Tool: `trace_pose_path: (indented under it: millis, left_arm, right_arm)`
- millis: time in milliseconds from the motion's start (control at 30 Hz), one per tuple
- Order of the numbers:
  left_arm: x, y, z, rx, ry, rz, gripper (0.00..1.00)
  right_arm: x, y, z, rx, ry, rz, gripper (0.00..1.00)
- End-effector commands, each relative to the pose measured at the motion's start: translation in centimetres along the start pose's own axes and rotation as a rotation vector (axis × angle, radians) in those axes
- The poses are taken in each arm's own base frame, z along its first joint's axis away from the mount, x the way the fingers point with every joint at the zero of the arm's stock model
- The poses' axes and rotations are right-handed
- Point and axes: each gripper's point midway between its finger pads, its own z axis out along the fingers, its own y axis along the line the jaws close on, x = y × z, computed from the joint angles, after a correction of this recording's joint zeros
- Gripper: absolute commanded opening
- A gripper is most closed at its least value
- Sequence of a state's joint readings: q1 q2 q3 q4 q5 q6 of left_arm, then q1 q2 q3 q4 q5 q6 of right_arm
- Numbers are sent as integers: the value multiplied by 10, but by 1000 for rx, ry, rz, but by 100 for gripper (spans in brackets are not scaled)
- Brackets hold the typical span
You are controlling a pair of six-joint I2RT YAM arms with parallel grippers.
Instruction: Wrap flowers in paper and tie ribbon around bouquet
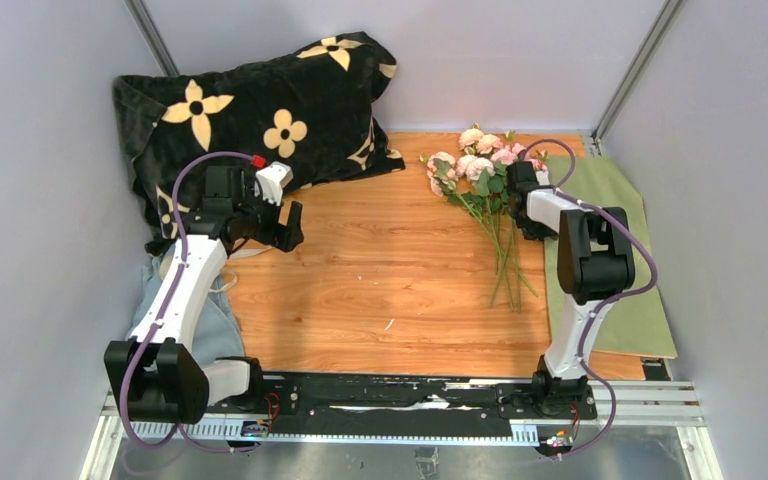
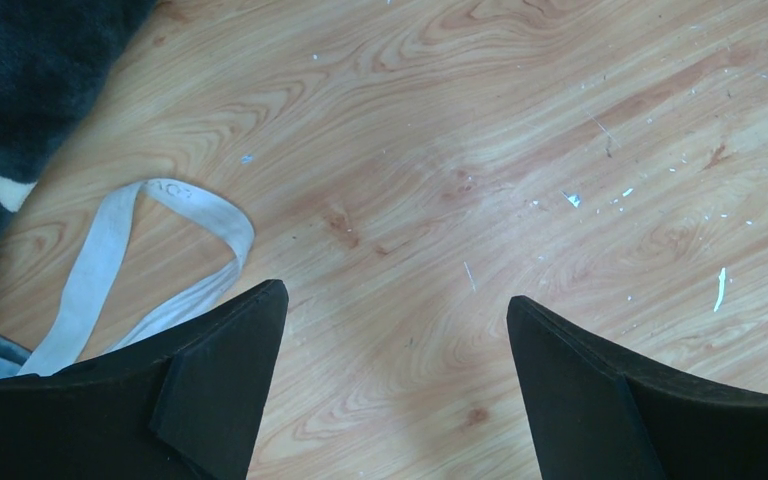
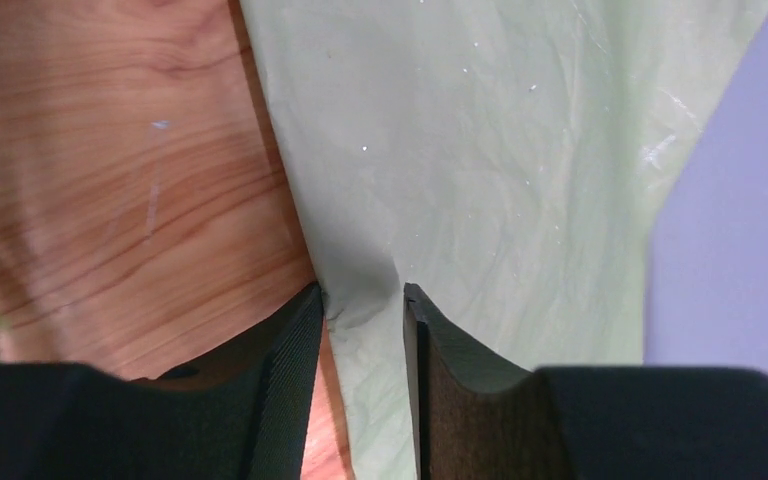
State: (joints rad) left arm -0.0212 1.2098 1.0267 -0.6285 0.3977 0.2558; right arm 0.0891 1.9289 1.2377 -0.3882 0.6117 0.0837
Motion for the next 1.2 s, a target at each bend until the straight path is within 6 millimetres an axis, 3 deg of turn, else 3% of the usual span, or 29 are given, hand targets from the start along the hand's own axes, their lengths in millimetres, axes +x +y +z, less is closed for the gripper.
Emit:
trace_pose_path:
  millis: [0, 100, 167, 300, 400, 500, 633, 733, 800, 867, 933, 1067, 1100, 1167]
  left_arm:
    - [-9, -3, -5, 14, -22, -5, 91]
    - [-11, -4, -7, 17, -31, 4, 91]
    - [-12, -4, -9, 16, -34, 10, 91]
    - [-15, -6, -13, 23, -45, 26, 91]
    - [-20, -9, -16, 34, -57, 38, 91]
    - [-26, -11, -20, 42, -72, 49, 91]
    - [-32, -11, -24, 39, -84, 62, 91]
    - [-36, -12, -28, 42, -89, 64, 91]
    - [-39, -17, -32, 63, -98, 67, 91]
    - [-41, -21, -34, 84, -105, 70, 92]
    - [-42, -24, -36, 93, -105, 69, 92]
    - [-38, -20, -36, 79, -78, 89, 96]
    - [-36, -18, -34, 74, -69, 95, 99]
    - [-30, -14, -28, 71, -43, 101, 100]
  right_arm:
    - [32, -20, 9, 130, 104, -94, 36]
    - [30, -31, 8, 183, 90, -83, 20]
    - [27, -40, 5, 207, 69, -52, 2]
    - [18, -53, -11, 208, 5, 19, 0]
    - [3, -69, -41, 174, -80, 109, 0]
    - [-15, -83, -84, 108, -208, 229, 0]
    - [-42, -72, -161, -16, -449, 309, 0]
    - [-56, -36, -219, -123, -601, 282, 0]
    - [-60, 4, -259, -229, -681, 246, 0]
    - [-60, 54, -296, -379, -732, 201, 0]
    - [-49, 118, -333, -532, -758, 123, 0]
    - [-16, 240, -381, -825, -701, -20, 0]
    - [-15, 254, -392, -866, -699, -31, 0]
    - [-4, 296, -395, -909, -662, -68, 0]
